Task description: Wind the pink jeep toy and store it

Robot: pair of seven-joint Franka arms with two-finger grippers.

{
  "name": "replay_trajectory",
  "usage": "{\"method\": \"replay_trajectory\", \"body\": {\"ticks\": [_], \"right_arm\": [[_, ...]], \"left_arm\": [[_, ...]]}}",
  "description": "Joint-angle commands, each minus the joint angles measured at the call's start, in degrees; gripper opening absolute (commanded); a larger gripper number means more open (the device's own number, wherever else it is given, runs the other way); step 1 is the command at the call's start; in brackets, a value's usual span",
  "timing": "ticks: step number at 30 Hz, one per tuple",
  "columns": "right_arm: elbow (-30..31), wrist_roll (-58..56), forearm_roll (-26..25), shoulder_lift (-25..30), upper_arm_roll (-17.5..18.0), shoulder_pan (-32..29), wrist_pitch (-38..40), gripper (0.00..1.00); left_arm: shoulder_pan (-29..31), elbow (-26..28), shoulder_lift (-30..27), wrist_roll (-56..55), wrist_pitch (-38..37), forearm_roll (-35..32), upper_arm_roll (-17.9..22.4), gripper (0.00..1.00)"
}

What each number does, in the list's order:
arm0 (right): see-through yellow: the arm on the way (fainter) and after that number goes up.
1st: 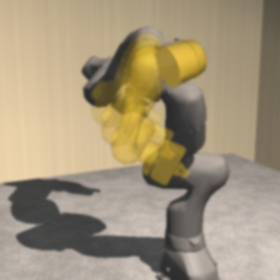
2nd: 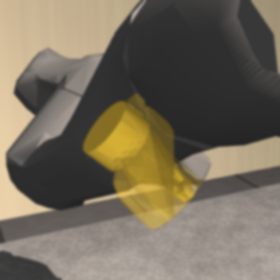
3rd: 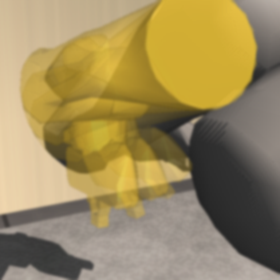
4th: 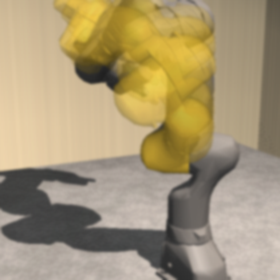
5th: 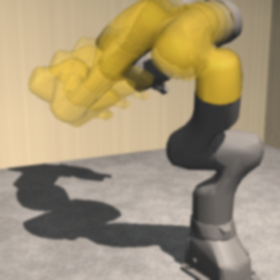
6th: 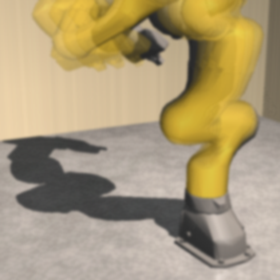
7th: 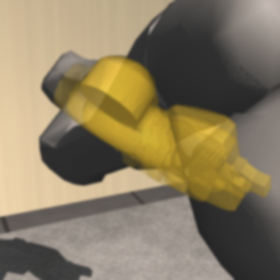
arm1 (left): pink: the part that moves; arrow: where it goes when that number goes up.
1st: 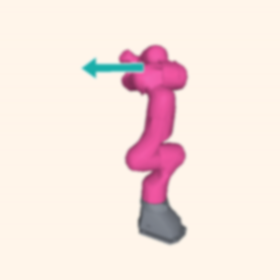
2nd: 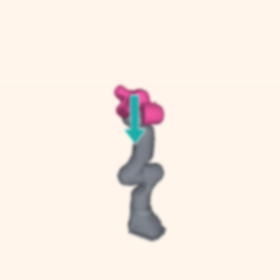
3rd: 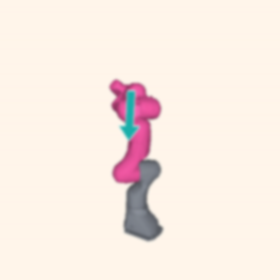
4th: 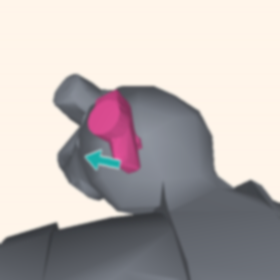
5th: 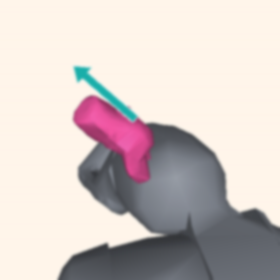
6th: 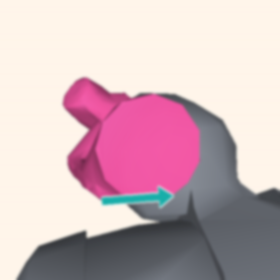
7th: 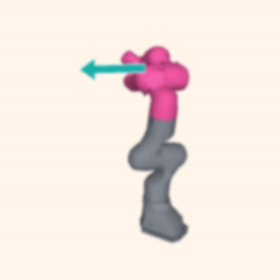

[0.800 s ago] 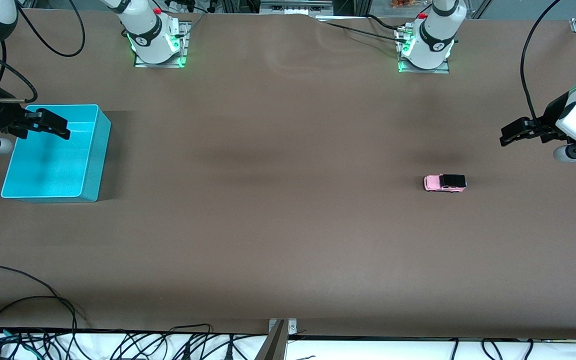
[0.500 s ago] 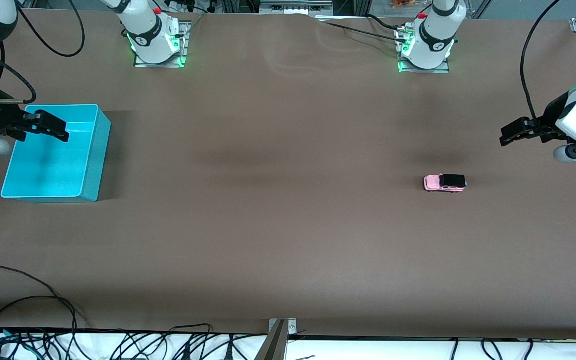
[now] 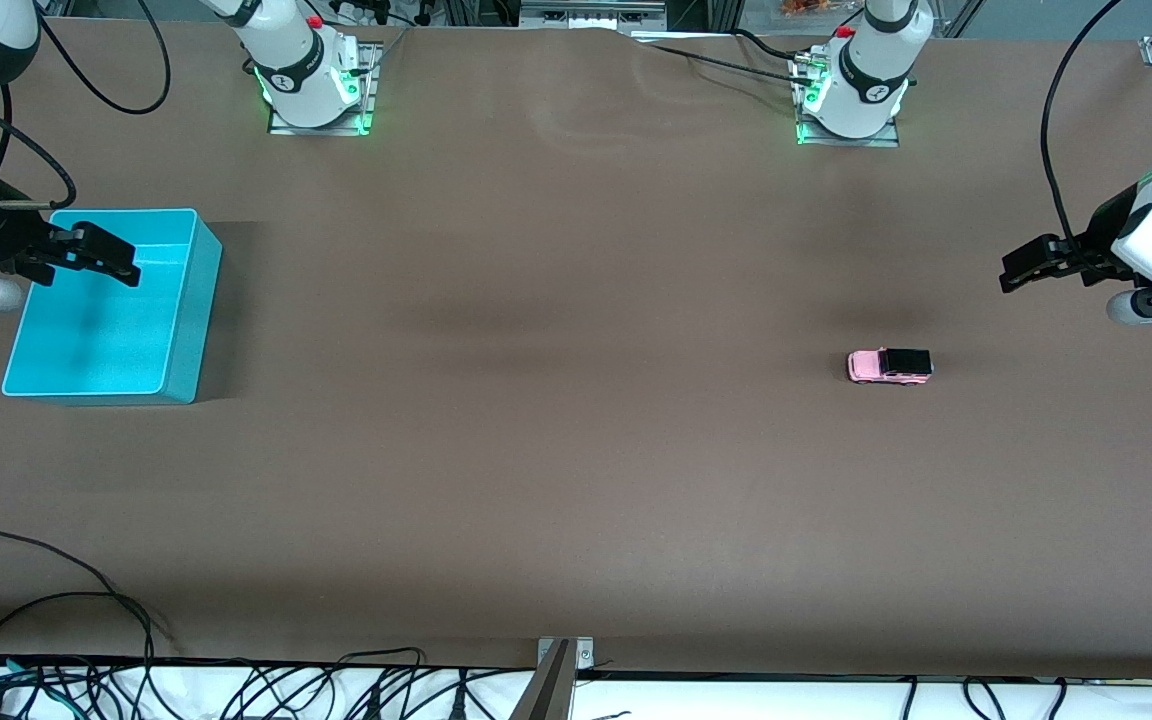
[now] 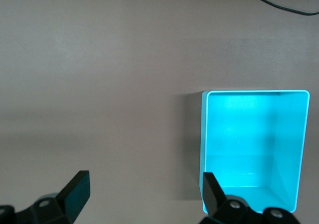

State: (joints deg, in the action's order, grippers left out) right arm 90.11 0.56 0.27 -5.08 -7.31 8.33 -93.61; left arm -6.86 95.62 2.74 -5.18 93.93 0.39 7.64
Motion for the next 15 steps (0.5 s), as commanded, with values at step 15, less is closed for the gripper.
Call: {"method": "replay_trajectory", "body": {"ticks": [15], "right_arm": [[-1.4, 0.1, -0.9, -0.9, 0.0, 0.5, 0.9, 1.00]], "left_arm": [[0.7, -0.3, -0.7, 0.2, -0.3, -1.2, 0.0, 1.00]]}}
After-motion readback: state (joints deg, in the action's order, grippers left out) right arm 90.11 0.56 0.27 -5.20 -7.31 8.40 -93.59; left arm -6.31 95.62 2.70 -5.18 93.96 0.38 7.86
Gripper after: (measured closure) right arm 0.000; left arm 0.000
